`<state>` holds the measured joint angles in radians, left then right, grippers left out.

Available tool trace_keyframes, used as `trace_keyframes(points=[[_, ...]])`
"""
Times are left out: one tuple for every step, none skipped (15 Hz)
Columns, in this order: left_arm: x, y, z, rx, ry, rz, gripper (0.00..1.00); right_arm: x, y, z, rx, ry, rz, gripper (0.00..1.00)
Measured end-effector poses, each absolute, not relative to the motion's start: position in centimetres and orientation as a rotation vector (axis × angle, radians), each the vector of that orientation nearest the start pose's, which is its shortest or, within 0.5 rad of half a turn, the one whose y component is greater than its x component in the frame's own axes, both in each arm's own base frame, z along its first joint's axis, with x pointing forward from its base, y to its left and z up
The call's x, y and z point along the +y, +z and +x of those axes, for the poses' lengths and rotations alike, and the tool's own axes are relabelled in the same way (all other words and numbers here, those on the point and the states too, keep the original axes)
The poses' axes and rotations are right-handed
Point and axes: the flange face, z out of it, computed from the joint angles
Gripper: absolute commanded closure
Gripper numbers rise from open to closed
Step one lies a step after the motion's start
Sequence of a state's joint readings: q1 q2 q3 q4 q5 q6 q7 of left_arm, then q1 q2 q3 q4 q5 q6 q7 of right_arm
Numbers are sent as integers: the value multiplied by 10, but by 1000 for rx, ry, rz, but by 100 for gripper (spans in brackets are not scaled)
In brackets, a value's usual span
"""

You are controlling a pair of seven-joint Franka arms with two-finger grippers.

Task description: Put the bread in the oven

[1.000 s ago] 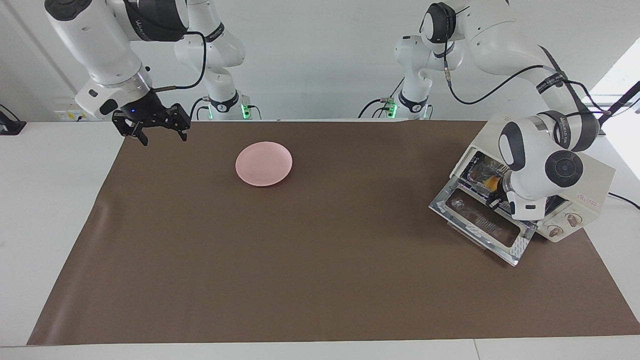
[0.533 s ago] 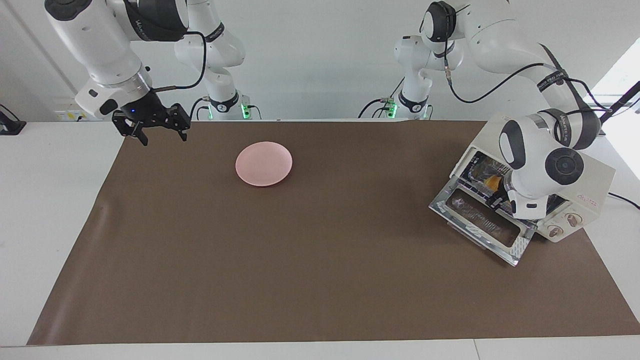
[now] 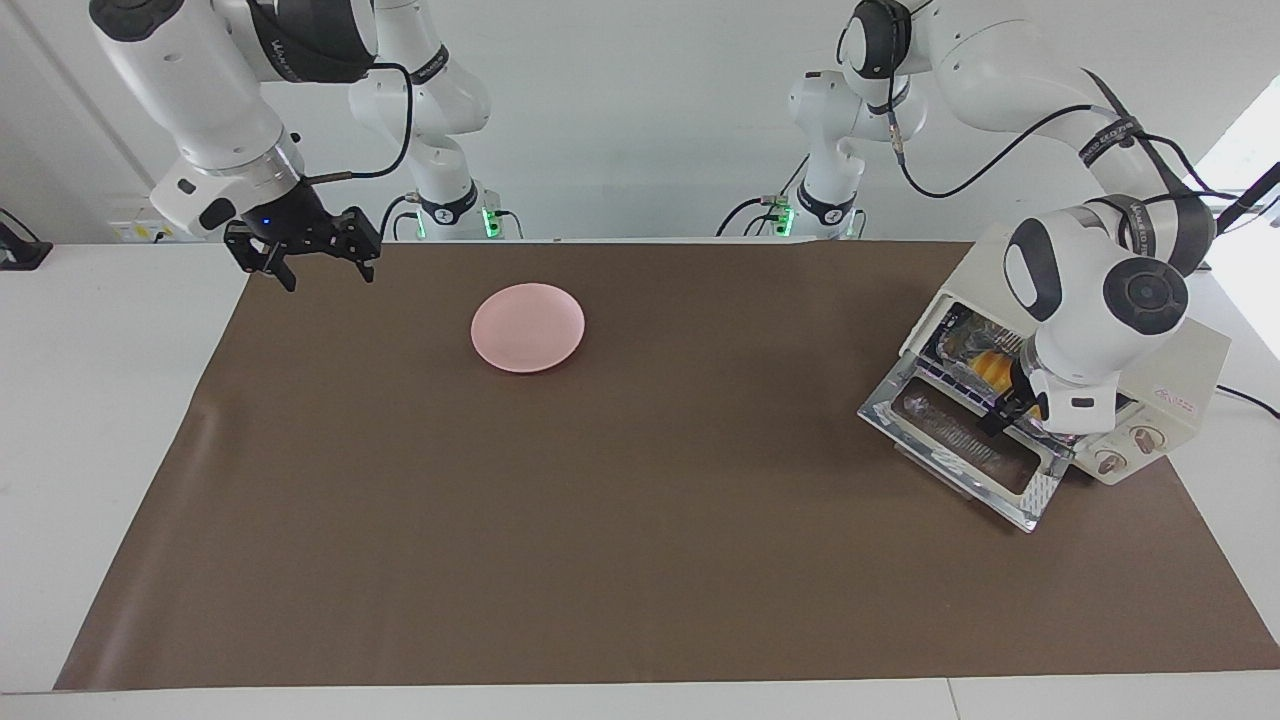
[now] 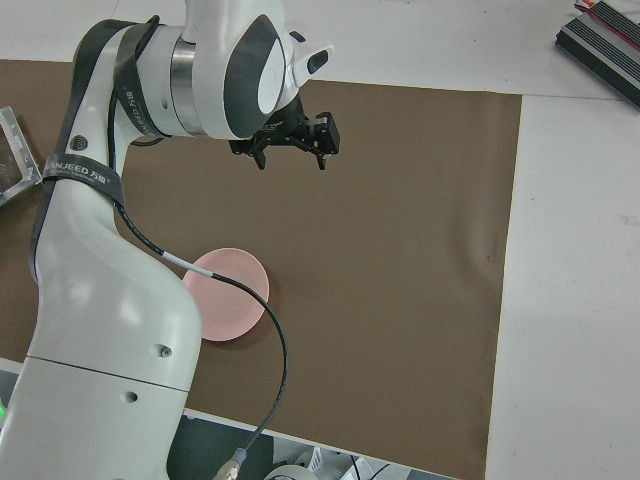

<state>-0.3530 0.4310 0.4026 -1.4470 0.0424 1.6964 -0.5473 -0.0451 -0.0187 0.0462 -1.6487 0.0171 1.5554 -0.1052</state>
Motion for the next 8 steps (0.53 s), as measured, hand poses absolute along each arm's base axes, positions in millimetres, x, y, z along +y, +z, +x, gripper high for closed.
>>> trace_keyframes(points=[[-6, 460, 663, -816, 106, -2798, 0, 3, 597, 545, -165, 115, -3115, 0], [-7, 475, 662, -816, 88, -2809, 0, 3, 597, 545, -165, 115, -3115, 0], [-7, 491, 658, -792, 84, -2827, 0, 3, 597, 545, -165, 115, -3115, 0], [-6, 507, 651, -738, 96, -2853, 0, 3, 597, 545, -165, 115, -3115, 0], [-4, 522, 641, -669, 131, -2880, 0, 3, 597, 545, -165, 115, -3115, 0], [-2, 536, 629, -604, 176, -2906, 0, 3, 597, 545, -165, 115, -3115, 0], [1, 551, 617, -544, 220, -2935, 0, 3, 597, 545, -165, 115, -3115, 0], [4, 563, 604, -491, 261, -2962, 0, 3, 597, 545, -165, 115, -3115, 0]])
